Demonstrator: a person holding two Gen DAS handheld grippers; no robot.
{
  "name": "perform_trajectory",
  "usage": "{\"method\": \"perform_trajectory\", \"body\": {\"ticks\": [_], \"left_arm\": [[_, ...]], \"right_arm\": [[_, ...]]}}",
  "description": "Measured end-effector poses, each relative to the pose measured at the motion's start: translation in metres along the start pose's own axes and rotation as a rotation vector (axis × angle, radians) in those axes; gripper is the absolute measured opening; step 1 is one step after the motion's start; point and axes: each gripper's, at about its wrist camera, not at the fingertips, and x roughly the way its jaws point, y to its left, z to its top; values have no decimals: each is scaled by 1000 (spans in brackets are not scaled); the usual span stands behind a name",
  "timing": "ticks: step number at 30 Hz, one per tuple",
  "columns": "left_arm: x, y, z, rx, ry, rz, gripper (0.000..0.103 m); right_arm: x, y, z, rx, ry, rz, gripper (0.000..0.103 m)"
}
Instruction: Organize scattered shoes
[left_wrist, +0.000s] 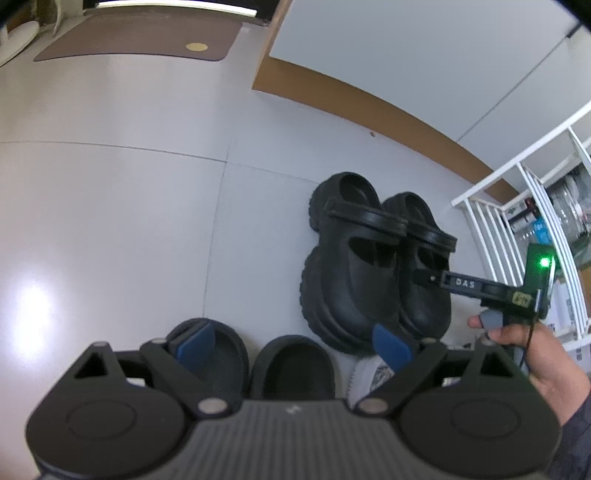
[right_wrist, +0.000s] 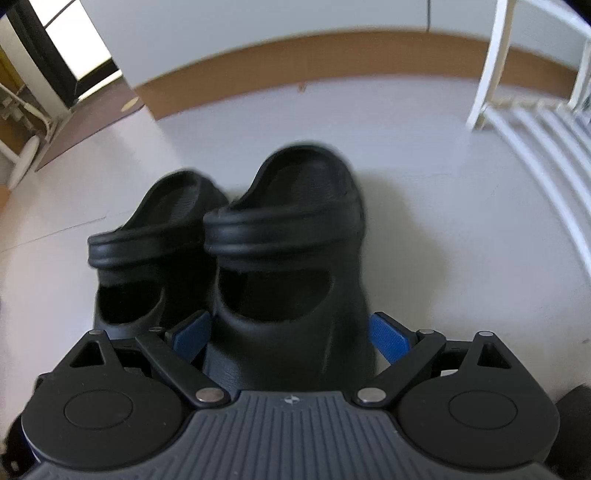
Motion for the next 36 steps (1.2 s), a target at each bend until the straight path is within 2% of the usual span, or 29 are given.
{"method": "perform_trajectory", "body": {"ticks": [5,14,19,22,24,29,33,36], "left_arm": [[5,3,0,-18,7,-2,94],[10,-3,-2,-15,15,-2,94],[12,-9,-3,-7,19,-2,94],[11,-13,-5,-9,20,2,94],[11,-12,-5,-16,19,5,94],[7,-17,-3,-13,7,23,94],[-4,-36,-9,32,15,48,94],[-21,-53,-12,80,17,57,88]], "right_arm": [[-3,13,-4,-88,-5,10,93],[0,18,-5,-69,3,42,93],[-1,24,-6,-140,-8,58,93],[-6,21,-4,-131,-7,78,93],[-14,15,-3,-104,-24,118,93],[-35,10,-1,-58,-66,122,93],[-63,11,-7,-47,-89,124,93],[-98,10,-10,-40,-111,128,93]]}}
